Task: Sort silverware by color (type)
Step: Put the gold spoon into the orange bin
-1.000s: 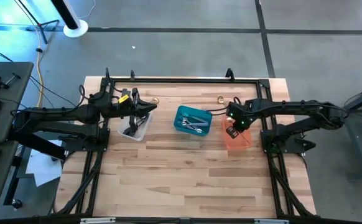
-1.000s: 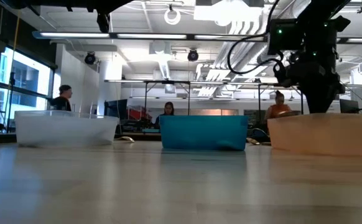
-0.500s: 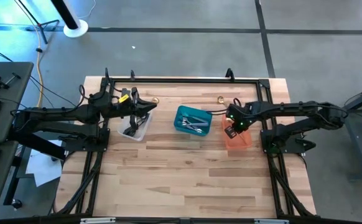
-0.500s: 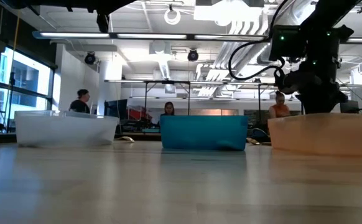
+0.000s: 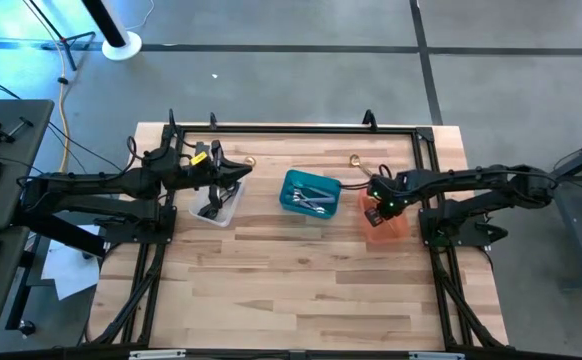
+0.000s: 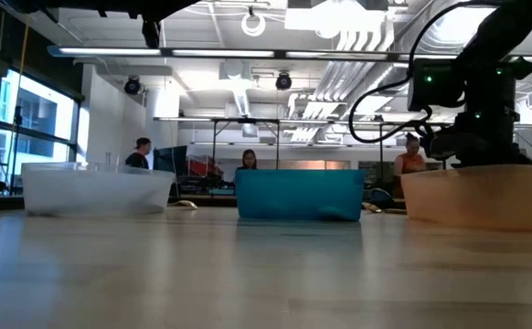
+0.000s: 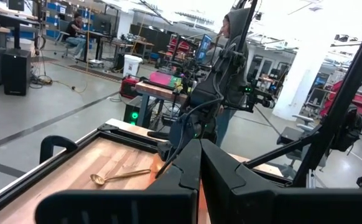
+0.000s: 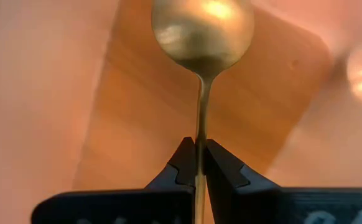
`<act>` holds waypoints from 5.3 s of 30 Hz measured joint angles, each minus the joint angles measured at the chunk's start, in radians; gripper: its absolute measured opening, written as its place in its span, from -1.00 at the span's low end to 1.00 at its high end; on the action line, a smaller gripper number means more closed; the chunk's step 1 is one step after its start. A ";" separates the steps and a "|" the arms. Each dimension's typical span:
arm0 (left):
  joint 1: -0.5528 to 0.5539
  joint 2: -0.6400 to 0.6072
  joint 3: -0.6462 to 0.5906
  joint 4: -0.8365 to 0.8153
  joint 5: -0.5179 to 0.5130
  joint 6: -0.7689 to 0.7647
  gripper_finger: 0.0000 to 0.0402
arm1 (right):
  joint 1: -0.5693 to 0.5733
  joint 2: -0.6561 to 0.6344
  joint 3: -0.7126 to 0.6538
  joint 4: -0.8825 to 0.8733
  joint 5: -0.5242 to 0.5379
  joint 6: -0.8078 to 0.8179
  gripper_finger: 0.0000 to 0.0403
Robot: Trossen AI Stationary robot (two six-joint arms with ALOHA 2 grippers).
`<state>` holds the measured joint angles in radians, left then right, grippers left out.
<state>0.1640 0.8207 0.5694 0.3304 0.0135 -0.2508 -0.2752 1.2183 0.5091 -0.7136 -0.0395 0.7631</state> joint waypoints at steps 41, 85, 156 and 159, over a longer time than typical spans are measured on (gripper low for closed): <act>0.000 0.000 0.000 -0.001 0.000 0.000 -1.00 | 0.000 0.000 -0.001 -0.059 -0.025 0.014 -0.13; 0.000 0.000 0.000 -0.001 -0.004 -0.010 -1.00 | 0.000 -0.674 0.000 0.445 -0.033 -0.047 -0.09; 0.000 0.050 0.002 0.032 0.055 -0.034 -1.00 | 0.164 -0.009 0.344 1.053 -0.084 -0.712 -0.99; 0.000 0.072 0.019 0.036 0.055 -0.005 -1.00 | 0.164 -0.009 0.344 1.053 -0.084 -0.711 -0.99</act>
<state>0.1638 0.8925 0.5881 0.3668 0.0689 -0.2561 -0.1112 1.2091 0.8532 0.3397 -0.1234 0.0517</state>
